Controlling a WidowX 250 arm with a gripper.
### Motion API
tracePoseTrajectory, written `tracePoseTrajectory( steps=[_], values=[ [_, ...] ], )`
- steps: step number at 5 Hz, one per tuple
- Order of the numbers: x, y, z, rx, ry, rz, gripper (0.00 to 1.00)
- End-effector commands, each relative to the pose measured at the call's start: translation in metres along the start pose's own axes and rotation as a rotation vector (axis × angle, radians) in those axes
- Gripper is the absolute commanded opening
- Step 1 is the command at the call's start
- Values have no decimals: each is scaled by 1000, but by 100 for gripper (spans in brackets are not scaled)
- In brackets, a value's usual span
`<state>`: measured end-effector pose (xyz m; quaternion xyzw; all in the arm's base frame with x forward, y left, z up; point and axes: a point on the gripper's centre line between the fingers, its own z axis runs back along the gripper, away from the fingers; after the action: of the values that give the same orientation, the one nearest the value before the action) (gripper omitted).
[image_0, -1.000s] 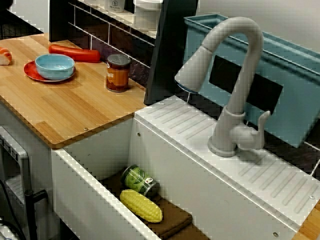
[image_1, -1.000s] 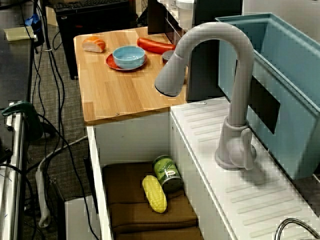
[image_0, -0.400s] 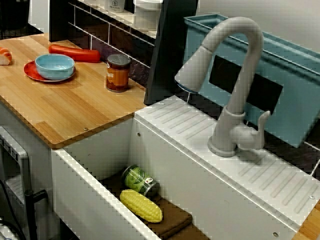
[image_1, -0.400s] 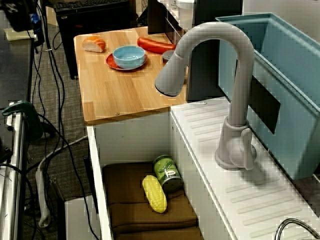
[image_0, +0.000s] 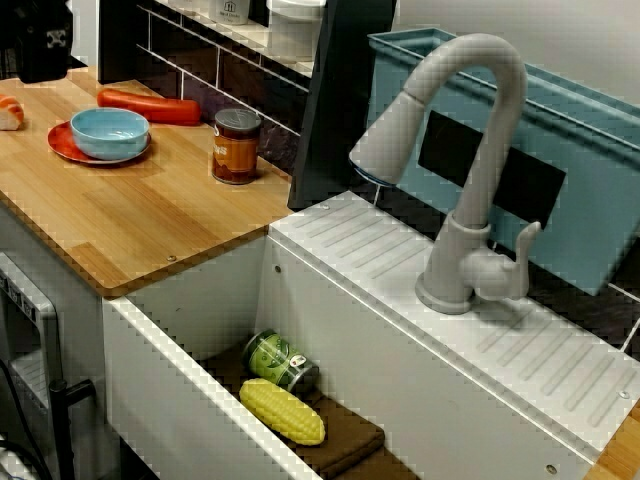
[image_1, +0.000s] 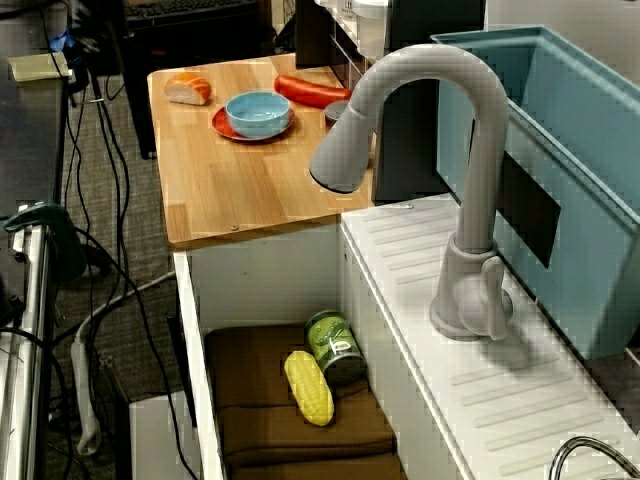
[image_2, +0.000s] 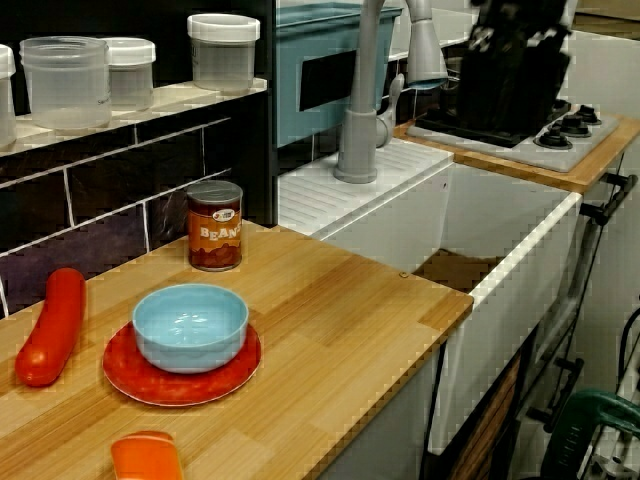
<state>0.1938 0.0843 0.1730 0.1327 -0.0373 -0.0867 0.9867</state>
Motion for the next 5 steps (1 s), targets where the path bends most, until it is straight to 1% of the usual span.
tracePoseTrajectory(
  steps=[1,2,3,4,5],
  values=[
    [13,58,-29,25,-17,-4,100],
    [19,84,-41,15,-56,15,100],
    [25,103,-49,-1,-110,36,100],
    [37,114,-60,1,-140,18,100],
    [49,117,-68,-23,-160,3,100]
  ],
)
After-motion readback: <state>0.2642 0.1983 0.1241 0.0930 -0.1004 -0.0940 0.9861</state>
